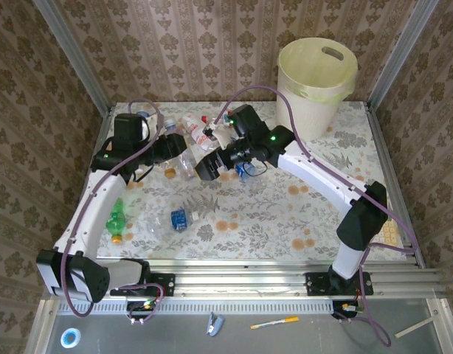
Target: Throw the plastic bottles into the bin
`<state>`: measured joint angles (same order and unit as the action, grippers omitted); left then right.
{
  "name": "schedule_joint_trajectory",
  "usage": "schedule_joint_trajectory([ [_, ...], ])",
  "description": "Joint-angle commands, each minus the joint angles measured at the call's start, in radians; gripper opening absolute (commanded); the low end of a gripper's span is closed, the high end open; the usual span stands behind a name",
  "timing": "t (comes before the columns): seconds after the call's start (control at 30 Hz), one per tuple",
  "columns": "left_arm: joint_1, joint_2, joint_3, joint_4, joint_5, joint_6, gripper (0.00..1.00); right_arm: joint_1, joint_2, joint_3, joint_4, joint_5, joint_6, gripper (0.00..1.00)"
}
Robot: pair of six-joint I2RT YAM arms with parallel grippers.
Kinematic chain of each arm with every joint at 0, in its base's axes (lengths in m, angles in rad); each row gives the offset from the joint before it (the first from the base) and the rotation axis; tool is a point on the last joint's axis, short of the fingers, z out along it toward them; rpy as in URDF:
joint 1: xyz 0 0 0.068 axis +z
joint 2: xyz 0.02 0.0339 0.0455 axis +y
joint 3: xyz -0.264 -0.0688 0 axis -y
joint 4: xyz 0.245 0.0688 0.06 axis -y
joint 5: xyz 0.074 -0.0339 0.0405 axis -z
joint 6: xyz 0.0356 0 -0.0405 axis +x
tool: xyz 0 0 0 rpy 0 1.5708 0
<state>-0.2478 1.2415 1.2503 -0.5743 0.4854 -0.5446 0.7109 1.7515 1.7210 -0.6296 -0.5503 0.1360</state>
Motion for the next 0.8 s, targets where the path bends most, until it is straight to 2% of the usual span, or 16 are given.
schedule_joint_trajectory([
  [0.0,-0.034,0.016,0.065,0.062,0.085,0.005,0.44,0.007,-0.038,-0.019,0.041,-0.024,0.015,1.00],
  [0.5,-0.126,0.044,0.084,0.159,0.151,-0.030,0.44,0.007,-0.052,-0.044,0.057,0.072,-0.003,0.99],
  [0.6,-0.131,0.048,0.085,0.171,0.177,-0.037,0.44,0.007,-0.054,-0.052,0.068,0.096,0.000,0.95],
  [0.77,-0.143,0.059,0.082,0.181,0.192,-0.042,0.45,0.005,-0.054,-0.058,0.079,0.144,0.013,0.83],
])
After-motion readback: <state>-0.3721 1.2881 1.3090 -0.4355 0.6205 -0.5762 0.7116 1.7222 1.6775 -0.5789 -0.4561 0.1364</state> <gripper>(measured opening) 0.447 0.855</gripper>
